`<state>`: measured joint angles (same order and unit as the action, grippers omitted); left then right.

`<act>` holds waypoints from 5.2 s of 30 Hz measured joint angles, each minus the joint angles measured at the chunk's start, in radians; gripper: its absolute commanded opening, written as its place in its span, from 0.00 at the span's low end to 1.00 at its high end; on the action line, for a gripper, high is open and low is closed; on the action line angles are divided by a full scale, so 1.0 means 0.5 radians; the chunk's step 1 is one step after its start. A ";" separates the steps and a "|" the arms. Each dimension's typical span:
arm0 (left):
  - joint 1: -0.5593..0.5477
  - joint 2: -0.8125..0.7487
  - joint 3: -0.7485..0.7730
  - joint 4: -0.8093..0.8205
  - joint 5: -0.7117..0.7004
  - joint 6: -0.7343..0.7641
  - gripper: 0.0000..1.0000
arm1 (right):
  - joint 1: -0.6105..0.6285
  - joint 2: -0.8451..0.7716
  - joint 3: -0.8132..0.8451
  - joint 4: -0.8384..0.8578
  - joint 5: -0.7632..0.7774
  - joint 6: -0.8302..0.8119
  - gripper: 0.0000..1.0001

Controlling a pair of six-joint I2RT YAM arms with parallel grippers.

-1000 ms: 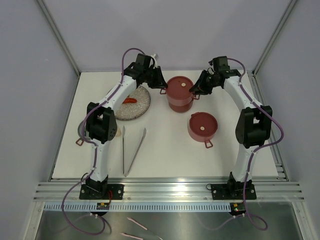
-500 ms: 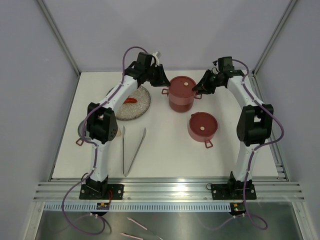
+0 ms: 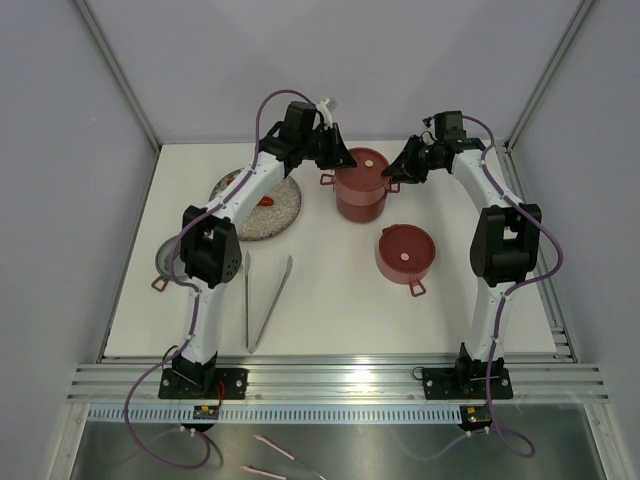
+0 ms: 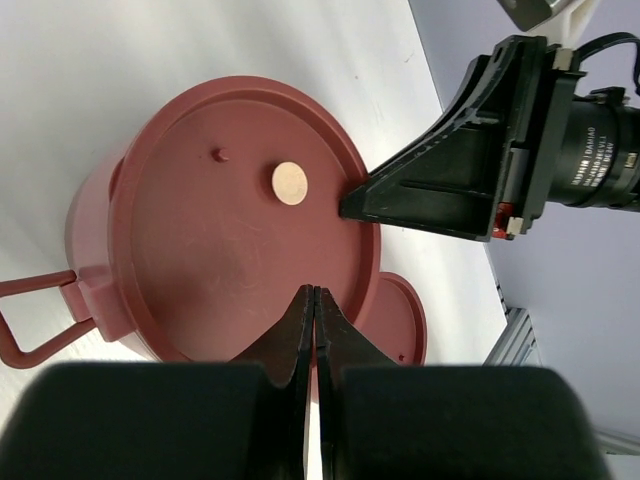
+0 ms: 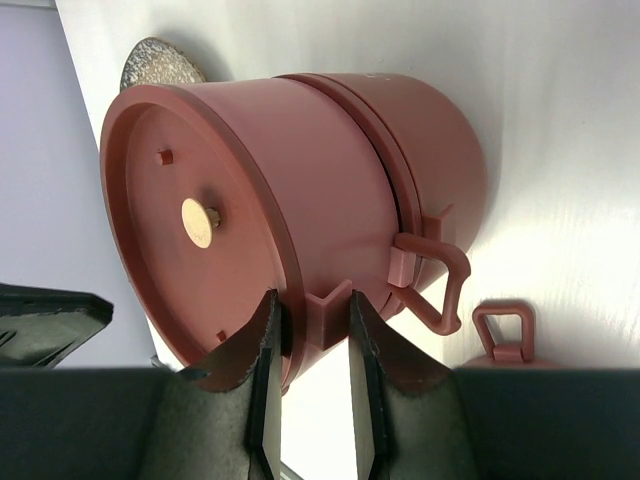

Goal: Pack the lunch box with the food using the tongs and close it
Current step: Place the packing box into the packing box.

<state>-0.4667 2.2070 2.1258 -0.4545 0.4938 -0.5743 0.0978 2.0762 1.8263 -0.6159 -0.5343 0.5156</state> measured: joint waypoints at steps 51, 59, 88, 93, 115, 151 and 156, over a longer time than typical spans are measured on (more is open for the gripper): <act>0.007 0.013 -0.095 0.000 0.033 -0.006 0.00 | 0.018 -0.163 0.072 -0.275 0.623 -0.249 0.22; 0.007 0.013 -0.095 -0.005 0.027 -0.005 0.00 | 0.208 -0.098 0.367 -0.428 0.848 -0.314 0.07; 0.005 0.013 -0.117 -0.006 0.024 -0.006 0.00 | 0.166 -0.044 0.364 -0.481 0.871 -0.327 0.00; 0.003 0.013 -0.117 -0.002 0.024 -0.007 0.00 | 0.155 -0.066 0.364 -0.504 0.873 -0.352 0.00; 0.001 0.013 -0.117 0.001 0.027 -0.006 0.00 | 0.142 -0.066 0.352 -0.508 0.880 -0.458 0.00; -0.004 0.013 -0.117 0.031 0.054 -0.021 0.00 | 0.139 -0.294 -0.146 0.072 1.006 -0.401 0.00; -0.004 0.012 -0.114 0.041 0.053 -0.022 0.00 | 0.139 -0.330 -0.212 0.130 1.049 -0.336 0.00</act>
<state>-0.4686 2.2131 2.0686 -0.4339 0.5205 -0.5854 0.1673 1.9110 1.7203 -0.5507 -0.0097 0.3477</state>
